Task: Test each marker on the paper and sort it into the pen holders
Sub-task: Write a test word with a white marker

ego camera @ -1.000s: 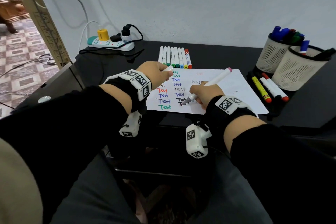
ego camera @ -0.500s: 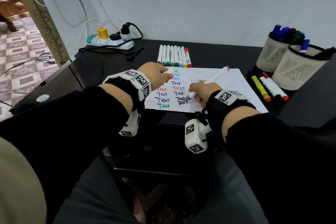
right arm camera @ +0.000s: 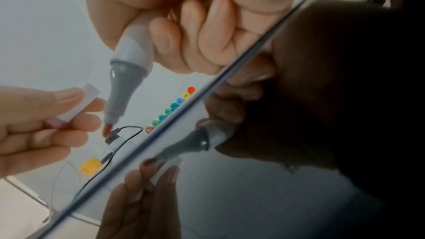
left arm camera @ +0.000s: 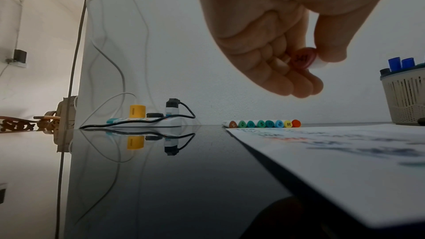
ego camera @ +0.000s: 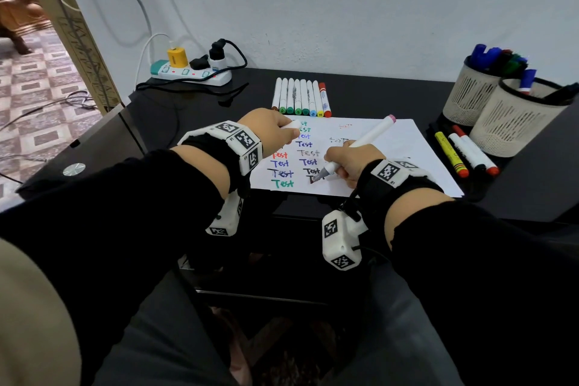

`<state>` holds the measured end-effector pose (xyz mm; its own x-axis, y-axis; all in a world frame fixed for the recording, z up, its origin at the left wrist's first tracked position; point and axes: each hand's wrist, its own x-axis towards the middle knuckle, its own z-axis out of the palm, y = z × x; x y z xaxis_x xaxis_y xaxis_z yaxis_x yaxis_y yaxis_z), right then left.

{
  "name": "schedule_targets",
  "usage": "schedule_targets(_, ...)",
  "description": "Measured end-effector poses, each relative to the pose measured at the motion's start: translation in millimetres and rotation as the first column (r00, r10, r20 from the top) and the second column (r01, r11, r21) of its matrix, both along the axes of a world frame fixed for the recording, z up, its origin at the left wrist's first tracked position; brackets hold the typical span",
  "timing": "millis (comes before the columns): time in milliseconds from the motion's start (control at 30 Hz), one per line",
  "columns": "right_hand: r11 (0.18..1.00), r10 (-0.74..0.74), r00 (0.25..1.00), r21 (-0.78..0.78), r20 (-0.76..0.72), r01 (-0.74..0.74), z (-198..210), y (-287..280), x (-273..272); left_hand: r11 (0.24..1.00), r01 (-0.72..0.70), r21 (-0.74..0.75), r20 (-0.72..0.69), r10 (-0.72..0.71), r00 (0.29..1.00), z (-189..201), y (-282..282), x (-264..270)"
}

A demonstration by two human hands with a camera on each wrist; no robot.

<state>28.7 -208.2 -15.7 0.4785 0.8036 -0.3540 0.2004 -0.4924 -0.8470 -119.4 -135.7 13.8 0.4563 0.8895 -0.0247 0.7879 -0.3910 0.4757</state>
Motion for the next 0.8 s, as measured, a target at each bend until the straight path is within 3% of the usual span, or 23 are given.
schedule_targets(200, 1.0, 0.02, 1.0, -0.01, 0.005, -0.02, 0, 0, -1, 1.0, -0.003, -0.007, 0.005, 0.003, 1.0, 1, 0, 0)
schedule_targets(467, 0.999, 0.046, 0.988, 0.004, -0.148, -0.046, 13, 5, 10, 1.0, -0.003, -0.01, -0.008, 0.003, 1.0, 2, -1, 0)
schedule_targets(800, 0.999, 0.031, 0.998, 0.043, 0.046, -0.033, 5, 4, 7, 1.0, -0.014, -0.016, -0.008, 0.014, 1.0, 1, -1, 1)
